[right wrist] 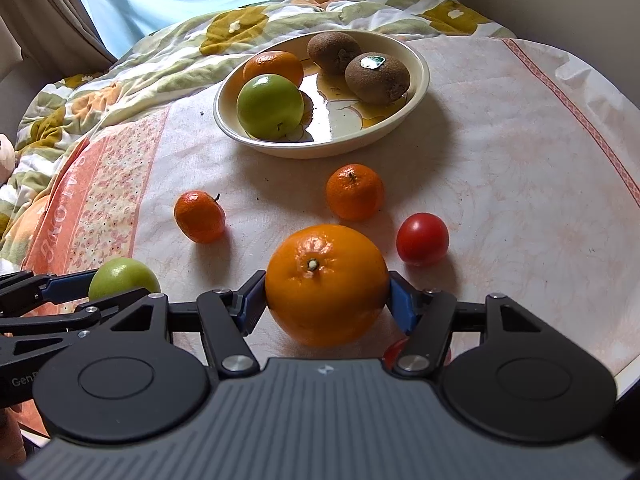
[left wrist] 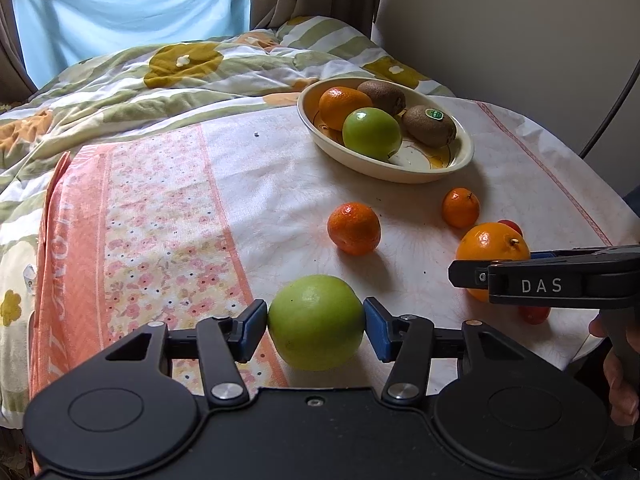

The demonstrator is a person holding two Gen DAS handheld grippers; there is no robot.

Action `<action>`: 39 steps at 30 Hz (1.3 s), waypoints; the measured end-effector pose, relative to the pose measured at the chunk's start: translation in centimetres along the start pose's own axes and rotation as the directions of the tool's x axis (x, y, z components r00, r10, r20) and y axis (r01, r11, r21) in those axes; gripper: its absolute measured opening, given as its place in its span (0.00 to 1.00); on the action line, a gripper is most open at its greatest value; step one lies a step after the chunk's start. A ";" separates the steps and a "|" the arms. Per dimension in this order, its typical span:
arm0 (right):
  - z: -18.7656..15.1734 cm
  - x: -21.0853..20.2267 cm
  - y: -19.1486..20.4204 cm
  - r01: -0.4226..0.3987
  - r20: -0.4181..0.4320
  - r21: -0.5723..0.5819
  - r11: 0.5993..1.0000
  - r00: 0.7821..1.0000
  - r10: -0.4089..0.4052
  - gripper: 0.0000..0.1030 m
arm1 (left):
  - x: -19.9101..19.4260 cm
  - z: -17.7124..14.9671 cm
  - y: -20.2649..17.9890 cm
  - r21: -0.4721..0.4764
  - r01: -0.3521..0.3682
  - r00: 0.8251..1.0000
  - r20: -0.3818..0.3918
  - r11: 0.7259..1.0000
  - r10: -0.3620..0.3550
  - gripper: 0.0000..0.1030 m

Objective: Organize fruits
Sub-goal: 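Carry the apple into the bowl with the left tool while the right tool carries the orange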

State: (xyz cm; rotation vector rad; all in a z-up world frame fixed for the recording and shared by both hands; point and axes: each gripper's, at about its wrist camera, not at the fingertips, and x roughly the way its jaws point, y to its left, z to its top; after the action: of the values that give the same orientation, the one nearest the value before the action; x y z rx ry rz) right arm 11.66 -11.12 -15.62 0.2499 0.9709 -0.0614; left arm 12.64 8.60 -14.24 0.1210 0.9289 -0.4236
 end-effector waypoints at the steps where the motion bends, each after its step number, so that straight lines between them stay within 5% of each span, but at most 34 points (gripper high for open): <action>1: 0.0 -0.1 0.1 -0.001 0.002 0.000 1.000 1.000 0.001 0.75 | 0.0 0.0 0.0 -0.002 -0.001 1.000 0.001 1.000 0.001 0.55; 18: 3.1 -5.2 0.0 -0.035 0.077 0.003 0.999 0.996 0.035 0.75 | -4.2 3.6 -1.6 0.008 0.033 0.994 0.104 0.999 -0.034 0.55; 29: 9.6 -7.4 -3.5 -0.073 0.138 -0.040 0.997 0.987 0.078 0.75 | -4.4 8.6 -5.1 -0.003 0.030 0.986 0.166 1.000 -0.029 0.55; 39: 16.8 -4.4 -7.7 -0.128 0.106 -0.130 0.983 0.984 0.142 0.75 | 0.2 13.3 -8.9 -0.057 -0.005 0.988 0.151 0.998 0.013 0.55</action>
State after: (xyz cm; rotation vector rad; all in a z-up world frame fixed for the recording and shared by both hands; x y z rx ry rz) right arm 21.48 -22.81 -4.33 0.1963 0.8379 0.1078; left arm 19.14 -3.30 -5.67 0.0403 0.7899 -0.3922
